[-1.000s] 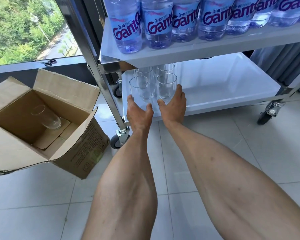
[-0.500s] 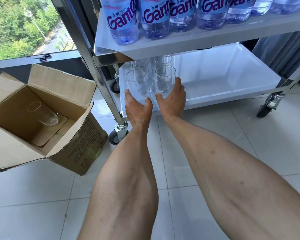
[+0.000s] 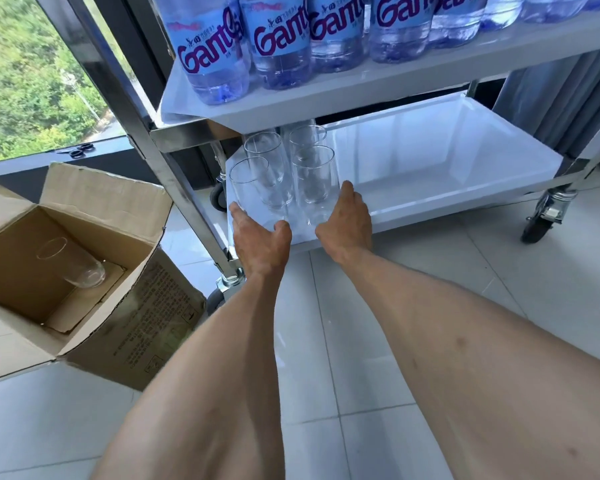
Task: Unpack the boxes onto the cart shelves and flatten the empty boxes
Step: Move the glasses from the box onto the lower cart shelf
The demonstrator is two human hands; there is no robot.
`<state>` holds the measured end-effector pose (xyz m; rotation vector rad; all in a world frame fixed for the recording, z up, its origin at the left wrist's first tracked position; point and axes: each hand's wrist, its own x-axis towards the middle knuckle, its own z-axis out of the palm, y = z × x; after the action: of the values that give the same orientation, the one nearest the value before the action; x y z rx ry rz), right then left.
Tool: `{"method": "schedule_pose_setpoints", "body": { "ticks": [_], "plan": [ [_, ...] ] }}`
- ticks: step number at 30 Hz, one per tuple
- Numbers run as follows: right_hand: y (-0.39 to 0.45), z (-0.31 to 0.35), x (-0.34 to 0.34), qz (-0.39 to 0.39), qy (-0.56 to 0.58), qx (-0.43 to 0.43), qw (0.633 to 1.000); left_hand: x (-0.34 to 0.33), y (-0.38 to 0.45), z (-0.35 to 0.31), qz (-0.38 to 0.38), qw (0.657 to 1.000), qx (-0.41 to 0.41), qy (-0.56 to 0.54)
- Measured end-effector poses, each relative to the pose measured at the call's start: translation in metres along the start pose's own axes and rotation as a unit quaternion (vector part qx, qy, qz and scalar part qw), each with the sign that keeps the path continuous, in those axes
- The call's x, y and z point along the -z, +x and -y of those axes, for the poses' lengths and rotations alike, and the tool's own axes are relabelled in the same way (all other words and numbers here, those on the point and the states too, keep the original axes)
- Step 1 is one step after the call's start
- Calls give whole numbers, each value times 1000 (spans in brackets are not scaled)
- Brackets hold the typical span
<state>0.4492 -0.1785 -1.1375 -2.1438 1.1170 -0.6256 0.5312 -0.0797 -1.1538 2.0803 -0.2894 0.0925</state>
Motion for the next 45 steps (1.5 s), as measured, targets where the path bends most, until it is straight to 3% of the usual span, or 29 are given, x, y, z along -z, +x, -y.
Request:
{"method": "schedule_pose_setpoints", "body": {
  "ticks": [9, 17, 21, 27, 30, 37, 45],
  "plan": [
    [19, -30, 3, -80, 48, -57, 994, 8, 15, 3, -45, 996, 47, -54],
    [17, -31, -1, -90, 61, 33, 993, 16, 5, 6, -9, 997, 24, -78],
    [38, -26, 24, -81, -13, -47, 996, 26, 18, 2, -26, 990, 95, -100],
    [69, -15, 19, -134, 40, -118, 983, 8, 31, -2, -40, 976, 133, -166],
    [64, -17, 1, -125, 69, -120, 982, 5, 34, 8, -46, 981, 110, -152],
    [43, -29, -26, -143, 113, -61, 981, -1, 11, 28, -12, 995, -40, -87],
    [37, -30, -20, -145, 178, 40, 972, -10, 5, 21, -20, 998, -38, -35]
  ]
}}
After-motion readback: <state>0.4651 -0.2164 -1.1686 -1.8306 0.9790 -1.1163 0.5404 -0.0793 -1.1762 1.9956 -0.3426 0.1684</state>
